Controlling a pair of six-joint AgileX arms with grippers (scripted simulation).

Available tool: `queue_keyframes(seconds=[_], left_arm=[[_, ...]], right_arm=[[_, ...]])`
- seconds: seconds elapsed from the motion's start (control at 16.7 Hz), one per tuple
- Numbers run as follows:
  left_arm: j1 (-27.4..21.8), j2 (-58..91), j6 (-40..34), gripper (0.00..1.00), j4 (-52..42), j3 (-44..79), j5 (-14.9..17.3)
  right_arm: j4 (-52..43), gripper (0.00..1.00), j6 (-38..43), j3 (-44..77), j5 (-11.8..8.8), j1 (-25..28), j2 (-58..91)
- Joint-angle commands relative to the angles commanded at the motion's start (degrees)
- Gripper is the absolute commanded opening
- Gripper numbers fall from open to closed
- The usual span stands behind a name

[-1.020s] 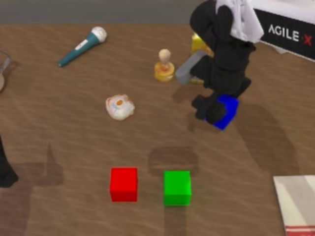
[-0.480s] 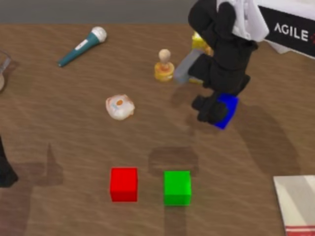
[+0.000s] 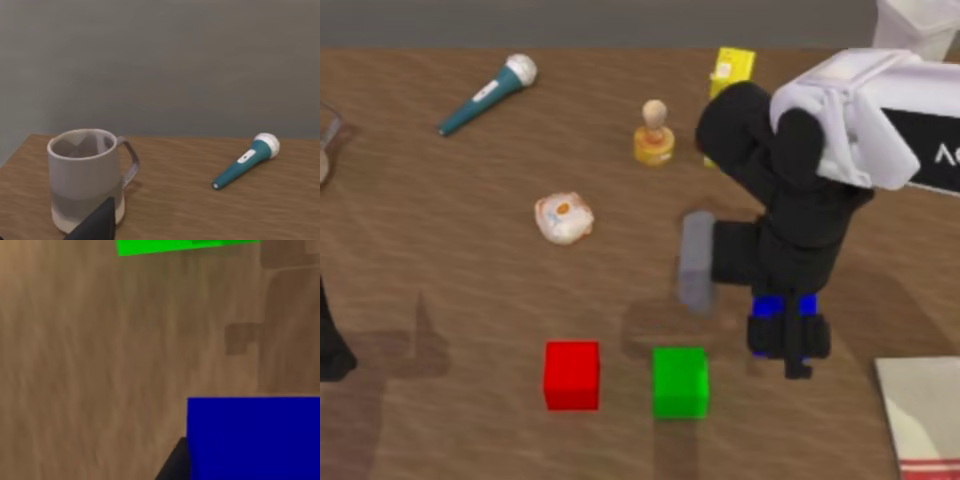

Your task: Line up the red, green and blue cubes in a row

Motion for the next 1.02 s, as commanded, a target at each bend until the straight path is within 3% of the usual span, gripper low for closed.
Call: queue_keyframes(seconds=[0.18,0.54,1.02], left_arm=[[0.0,0.0,0.0,1.0,0.0,0.0,0.0],[0.0,0.0,0.0,1.0,0.0,0.0,0.0],[0.0,0.0,0.0,1.0,0.0,0.0,0.0]], right_arm=[[1.27,0.0,-3.74,-3.92,-0.04,1.83,-3.76],[2.11,0.0,-3.66,-4.67,-0.06,1.61,-3.33],[16.45,0.0,-3.8,-13.35,-0.02,1.85,1.94]])
